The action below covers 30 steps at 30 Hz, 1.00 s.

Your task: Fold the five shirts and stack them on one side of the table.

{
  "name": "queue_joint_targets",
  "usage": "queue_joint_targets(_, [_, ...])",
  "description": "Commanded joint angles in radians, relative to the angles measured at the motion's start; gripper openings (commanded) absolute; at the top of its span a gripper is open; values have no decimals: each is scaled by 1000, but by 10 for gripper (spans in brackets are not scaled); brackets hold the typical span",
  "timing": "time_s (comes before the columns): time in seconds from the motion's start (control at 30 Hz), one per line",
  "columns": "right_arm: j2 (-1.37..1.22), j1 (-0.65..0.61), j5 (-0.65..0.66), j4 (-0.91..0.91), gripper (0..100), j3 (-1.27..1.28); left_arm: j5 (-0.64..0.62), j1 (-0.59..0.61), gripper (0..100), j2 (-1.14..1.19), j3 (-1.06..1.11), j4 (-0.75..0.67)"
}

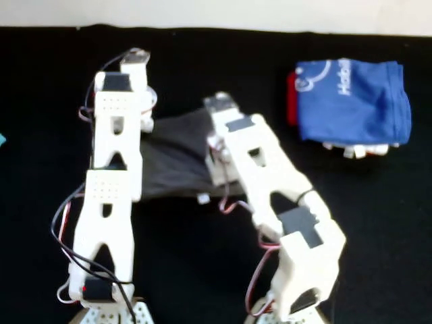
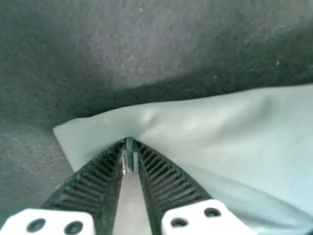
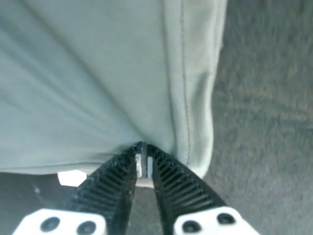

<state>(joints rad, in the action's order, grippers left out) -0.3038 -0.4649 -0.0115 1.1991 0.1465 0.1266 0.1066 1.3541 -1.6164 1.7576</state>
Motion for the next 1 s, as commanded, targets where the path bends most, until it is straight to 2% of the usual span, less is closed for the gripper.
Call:
queue_joint_targets(0.0, [7, 38, 48, 15, 5, 54, -6, 8, 9, -8, -24, 5])
queue_joint_targets(0.27, [93, 35, 55, 24, 5, -21, -8, 15, 9, -35, -30, 12])
queue_joint_targets(0.47, [321, 33, 55, 24, 5, -33, -28, 58, 9, -236, 81, 23])
queue_joint_targets(0.6, [415, 35, 55, 12, 6, -35, -25, 74, 9, -516, 430, 21])
queue_joint_targets(0.77, [363, 41, 55, -73, 6, -119, 32, 54, 9, -944, 1079, 2])
queue_joint_targets(0.8, [331, 41, 55, -77, 6, -154, 38, 50, 9, -1023, 1210, -41])
queue_joint_targets(0.97, [91, 42, 54, -77, 6, -372, 51, 15, 9, -1365, 1804, -439])
